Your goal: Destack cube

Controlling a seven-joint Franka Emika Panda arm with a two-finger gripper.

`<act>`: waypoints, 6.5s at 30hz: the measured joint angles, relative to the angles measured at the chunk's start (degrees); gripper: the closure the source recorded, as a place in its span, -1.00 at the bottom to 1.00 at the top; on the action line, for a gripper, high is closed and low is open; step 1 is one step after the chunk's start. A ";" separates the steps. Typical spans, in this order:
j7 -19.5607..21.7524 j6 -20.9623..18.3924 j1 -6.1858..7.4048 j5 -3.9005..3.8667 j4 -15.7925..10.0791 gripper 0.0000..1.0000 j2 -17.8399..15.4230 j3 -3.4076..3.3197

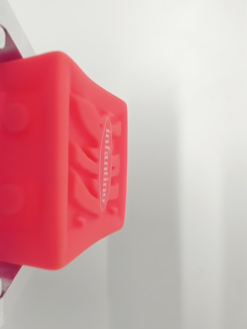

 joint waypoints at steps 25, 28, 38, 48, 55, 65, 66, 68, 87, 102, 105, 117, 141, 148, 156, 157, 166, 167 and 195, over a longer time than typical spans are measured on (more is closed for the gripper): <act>-8.64 0.72 -4.59 0.00 3.03 1.00 3.74 0.01; -9.69 0.77 -5.16 0.00 3.48 1.00 4.26 0.02; -12.82 0.90 -6.81 0.00 4.82 1.00 5.75 0.04; -16.08 0.95 -8.49 0.00 6.42 1.00 7.38 0.06; -18.17 0.96 -9.59 0.00 7.52 1.00 8.49 0.08; -21.25 0.96 -11.20 0.00 9.32 1.00 10.21 0.10; -21.32 0.98 -11.26 0.00 9.39 1.00 10.30 0.10; -21.45 1.48 -11.36 0.00 9.62 1.00 10.93 0.11; -21.48 6.18 -11.36 0.00 11.22 1.00 17.46 0.21; -21.48 6.88 -11.36 0.00 11.61 -1.00 18.47 0.21; -21.48 6.89 -11.36 0.00 11.62 -1.00 18.48 0.21; -21.48 6.91 -11.36 0.00 11.63 -1.00 18.49 0.21; -21.48 6.04 -11.35 0.00 11.19 -1.00 17.00 0.21; -21.48 4.52 -11.35 0.00 10.63 -1.00 14.86 0.21; -21.48 2.00 -11.35 0.00 9.77 -1.00 11.46 0.21; -21.48 1.61 -11.35 0.00 9.69 -1.00 11.00 0.21; -21.48 -1.79 -11.35 0.00 9.23 -1.00 7.04 0.21; -21.48 -2.21 -11.35 0.00 9.16 -1.00 6.51 0.20; -21.48 -16.25 -11.35 0.00 11.00 -1.00 -5.69 0.20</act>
